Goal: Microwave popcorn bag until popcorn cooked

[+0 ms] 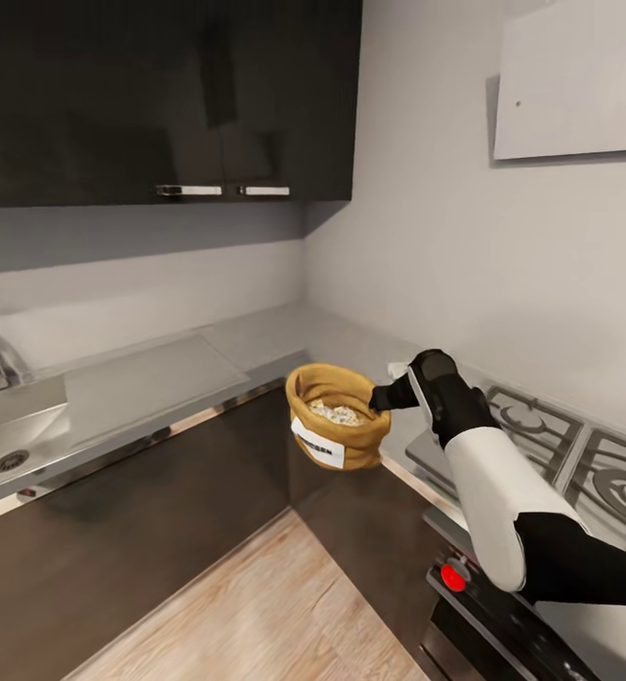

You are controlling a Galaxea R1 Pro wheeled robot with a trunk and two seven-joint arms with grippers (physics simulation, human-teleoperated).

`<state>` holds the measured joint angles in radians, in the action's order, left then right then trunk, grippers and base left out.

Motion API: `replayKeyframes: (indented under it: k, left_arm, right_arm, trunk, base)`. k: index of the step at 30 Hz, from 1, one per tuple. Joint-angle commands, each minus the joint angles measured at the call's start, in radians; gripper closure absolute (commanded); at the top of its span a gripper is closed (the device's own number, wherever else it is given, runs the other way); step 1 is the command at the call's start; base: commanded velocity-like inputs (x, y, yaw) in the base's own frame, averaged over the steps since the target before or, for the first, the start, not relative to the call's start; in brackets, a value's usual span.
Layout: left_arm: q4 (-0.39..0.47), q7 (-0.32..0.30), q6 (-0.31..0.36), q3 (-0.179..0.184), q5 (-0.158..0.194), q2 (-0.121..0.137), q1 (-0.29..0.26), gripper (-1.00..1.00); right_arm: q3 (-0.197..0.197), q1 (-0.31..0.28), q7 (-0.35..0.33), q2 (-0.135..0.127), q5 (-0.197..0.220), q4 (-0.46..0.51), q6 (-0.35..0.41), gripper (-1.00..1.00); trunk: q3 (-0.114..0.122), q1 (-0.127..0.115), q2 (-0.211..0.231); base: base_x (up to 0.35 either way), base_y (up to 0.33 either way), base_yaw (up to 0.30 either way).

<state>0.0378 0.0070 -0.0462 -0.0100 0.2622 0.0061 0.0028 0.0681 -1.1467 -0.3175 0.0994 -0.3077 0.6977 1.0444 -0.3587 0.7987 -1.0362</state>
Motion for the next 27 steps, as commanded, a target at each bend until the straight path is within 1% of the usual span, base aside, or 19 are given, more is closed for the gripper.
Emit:
replayKeyframes:
  k: [1, 4, 8, 17, 25, 27]
  left_arm:
    - [0.001, 0.001, -0.001, 0.000, 0.003, 0.000, 0.000, -1.00]
    - [0.002, 0.001, -0.001, 0.000, 0.004, 0.000, 0.000, -1.00]
    - [0.002, 0.001, -0.001, 0.001, 0.003, 0.000, 0.000, -1.00]
    - [0.002, 0.001, -0.001, -0.001, 0.003, -0.001, 0.000, -1.00]
    - [0.001, 0.001, -0.001, 0.000, 0.003, -0.002, 0.000, -1.00]
    - [0.002, 0.001, -0.001, -0.002, 0.003, -0.002, 0.000, -1.00]
  right_arm:
    - [0.008, 0.003, -0.010, -0.001, -0.010, 0.000, 0.003, 1.00]
    - [0.011, 0.039, -0.012, -0.006, -0.011, 0.001, 0.003, 1.00]
    - [0.012, 0.054, -0.012, -0.010, -0.011, 0.002, 0.003, 1.00]
    - [0.010, 0.059, -0.011, -0.009, -0.014, 0.003, 0.003, 1.00]
    - [0.011, 0.058, -0.015, -0.010, -0.014, 0.015, 0.003, 1.00]
    - [0.011, 0.058, -0.015, -0.011, -0.014, 0.015, 0.003, 1.00]
  trunk:
    - [0.001, 0.000, -0.001]
    - [0.005, 0.000, -0.001]
    - [0.011, 0.000, -0.001]
    - [0.025, 0.000, -0.001]
    - [0.025, 0.000, -0.001]
    - [0.025, 0.000, -0.001]
  base:
    - [0.000, 0.000, -0.122]
    - [0.000, 0.000, -0.133]
    - [0.000, 0.000, -0.138]
    - [0.000, 0.000, -0.140]
    - [0.000, 0.000, -0.012]
    - [-0.134, 0.041, 0.000]
